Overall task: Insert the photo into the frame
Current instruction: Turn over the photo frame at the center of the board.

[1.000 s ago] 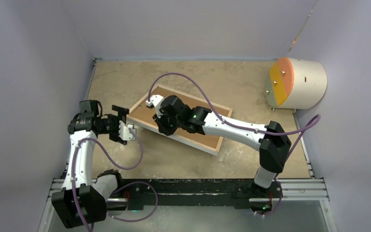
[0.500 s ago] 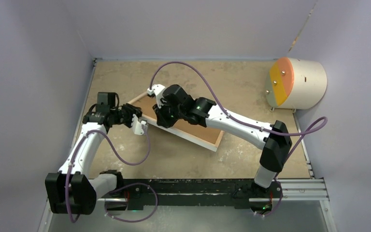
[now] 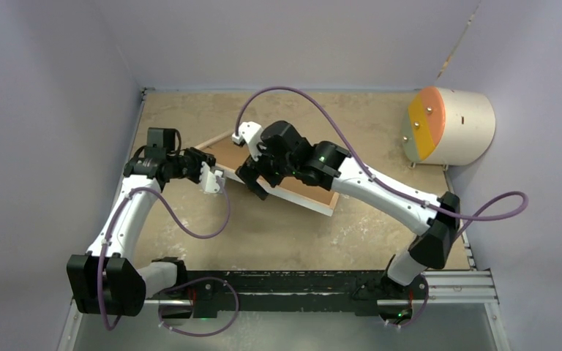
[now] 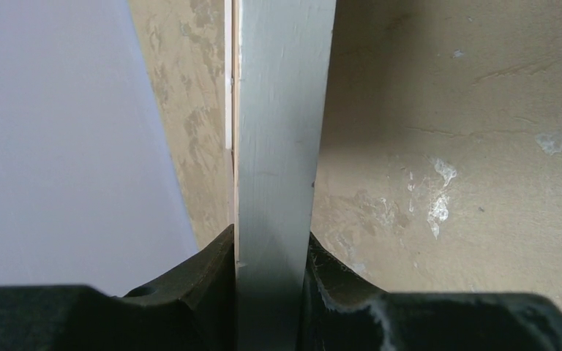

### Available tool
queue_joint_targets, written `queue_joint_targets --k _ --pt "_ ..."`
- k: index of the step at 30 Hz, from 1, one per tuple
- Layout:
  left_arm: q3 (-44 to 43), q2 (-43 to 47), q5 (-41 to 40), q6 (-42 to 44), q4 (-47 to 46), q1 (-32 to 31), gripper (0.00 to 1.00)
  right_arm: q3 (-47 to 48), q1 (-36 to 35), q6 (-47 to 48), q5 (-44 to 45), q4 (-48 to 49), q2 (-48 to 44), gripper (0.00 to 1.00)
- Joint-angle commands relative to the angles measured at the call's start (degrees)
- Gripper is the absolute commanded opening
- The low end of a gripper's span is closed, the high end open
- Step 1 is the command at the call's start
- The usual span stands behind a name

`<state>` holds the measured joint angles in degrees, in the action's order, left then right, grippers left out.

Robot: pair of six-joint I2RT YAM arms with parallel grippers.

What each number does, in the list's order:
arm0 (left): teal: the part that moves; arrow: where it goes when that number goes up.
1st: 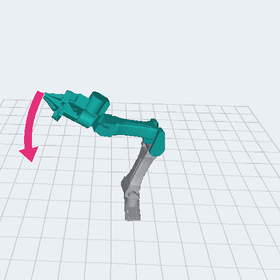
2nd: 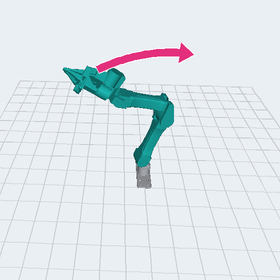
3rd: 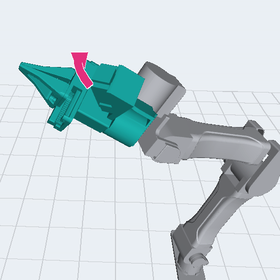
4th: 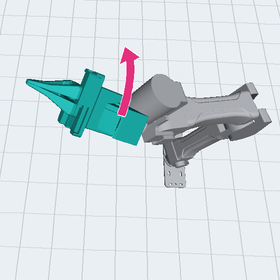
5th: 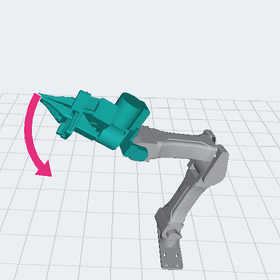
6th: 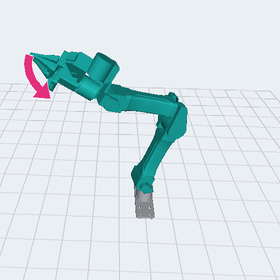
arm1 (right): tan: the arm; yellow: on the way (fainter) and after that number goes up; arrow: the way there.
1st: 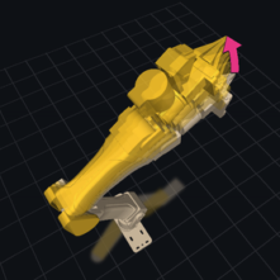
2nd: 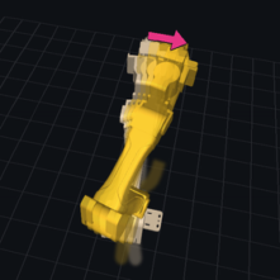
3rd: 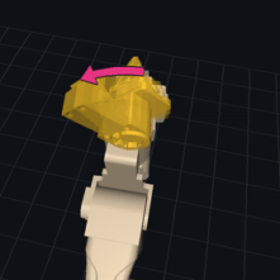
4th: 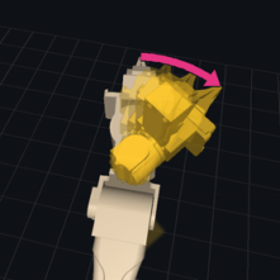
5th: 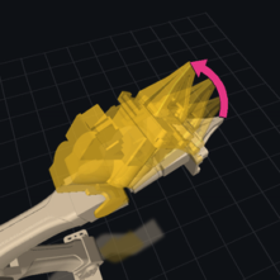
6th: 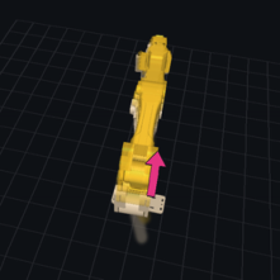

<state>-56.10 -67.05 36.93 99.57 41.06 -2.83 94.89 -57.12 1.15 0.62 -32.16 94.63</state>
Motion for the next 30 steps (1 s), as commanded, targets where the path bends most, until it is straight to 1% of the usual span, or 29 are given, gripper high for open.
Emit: queue_joint_targets --k 1,6,14,17,21,27,29,30 --pt "-4.48 -0.27 1.67 -4.56 0.27 0.02 0.2 -4.36 -2.06 8.16 4.0 -5.9 -5.66 0.99" --pt "-4.74 -0.1 2.18 -4.8 0.14 0.02 0.21 -7.52 -4.78 12.18 8.58 -5.88 -6.69 0.99" --pt "-4.99 -0.19 1.96 -5.26 0.51 0.02 0.21 -8.74 -6.27 18.4 22.51 0.22 -2.74 0.96" --pt "-4.9 -0.19 2.01 -5.48 0.44 0.02 0.21 -8.61 -6.33 19.85 25.4 2.54 -1.09 0.93" --pt "-4.65 -0.16 1.79 -5.36 0.3 0.02 0.21 -9.52 -6.42 21.37 26.34 5.7 -0.24 0.88" --pt "-4.55 -0.21 1.74 -5.39 0.16 0.01 0.21 -10.92 -6.45 22.22 25.53 10.58 -0.99 0.73" --pt "-4.47 -0.19 1.66 -5.42 -0.04 0.02 0.24 -10.67 -6.48 22.81 24.97 11.35 -1.09 0.54" --pt "-4.46 -0.12 1.66 -5.77 -0.3 0.02 0.25 -9.83 -6.51 22.75 24.55 10.5 -0.65 0.49"
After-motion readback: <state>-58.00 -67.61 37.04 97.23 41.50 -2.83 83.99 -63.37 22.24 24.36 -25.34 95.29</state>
